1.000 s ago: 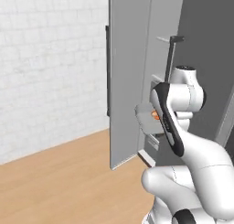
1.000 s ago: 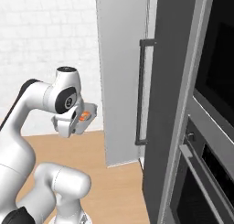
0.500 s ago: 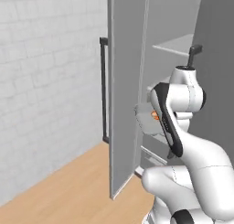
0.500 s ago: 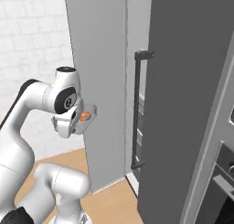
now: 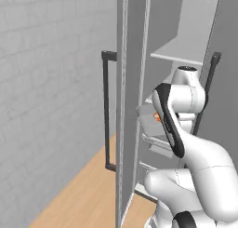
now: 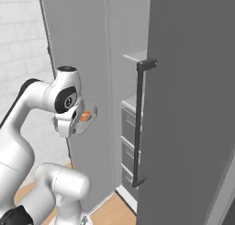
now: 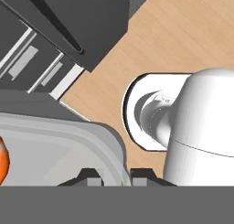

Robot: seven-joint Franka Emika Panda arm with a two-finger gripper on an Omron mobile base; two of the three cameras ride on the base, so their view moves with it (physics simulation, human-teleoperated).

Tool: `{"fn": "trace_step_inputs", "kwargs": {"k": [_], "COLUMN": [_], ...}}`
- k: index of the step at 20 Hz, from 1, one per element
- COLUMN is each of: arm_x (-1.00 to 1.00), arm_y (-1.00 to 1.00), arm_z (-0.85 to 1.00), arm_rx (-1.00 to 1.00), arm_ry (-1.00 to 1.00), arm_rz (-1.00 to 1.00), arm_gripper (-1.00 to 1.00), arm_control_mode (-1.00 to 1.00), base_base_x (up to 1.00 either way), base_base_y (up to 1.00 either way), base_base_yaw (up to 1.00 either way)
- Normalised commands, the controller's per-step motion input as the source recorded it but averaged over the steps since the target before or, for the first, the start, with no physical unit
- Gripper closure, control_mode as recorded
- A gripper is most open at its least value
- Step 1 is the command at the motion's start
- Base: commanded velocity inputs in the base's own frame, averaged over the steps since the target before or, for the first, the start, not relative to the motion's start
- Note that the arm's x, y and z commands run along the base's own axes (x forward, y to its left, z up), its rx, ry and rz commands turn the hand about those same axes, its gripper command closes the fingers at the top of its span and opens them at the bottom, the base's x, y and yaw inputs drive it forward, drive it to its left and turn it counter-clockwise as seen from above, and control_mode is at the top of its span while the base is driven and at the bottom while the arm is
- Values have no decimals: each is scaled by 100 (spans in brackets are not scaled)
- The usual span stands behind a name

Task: Take the meat container that has the shrimp and place it on the second highest rack of the freezer. Then take the vegetable container that has the cucumbers and place it on the highest rack of the freezer.

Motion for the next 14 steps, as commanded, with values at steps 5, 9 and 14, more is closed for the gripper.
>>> {"fn": "trace_step_inputs", "kwargs": {"k": [5,9,14], "arm_x": [0,0,0], "arm_y": [0,0,0], "arm_z": [0,0,0], "arm_rx": [0,0,0], "arm_ry": [0,0,0], "arm_rz": [0,0,0], "arm_gripper": [100,100,100], "arm_control_mode": [100,100,100], "base_base_x": [4,18,40], "base_base_y": [2,1,22], "base_base_yaw": [-37,-37,-42]}}
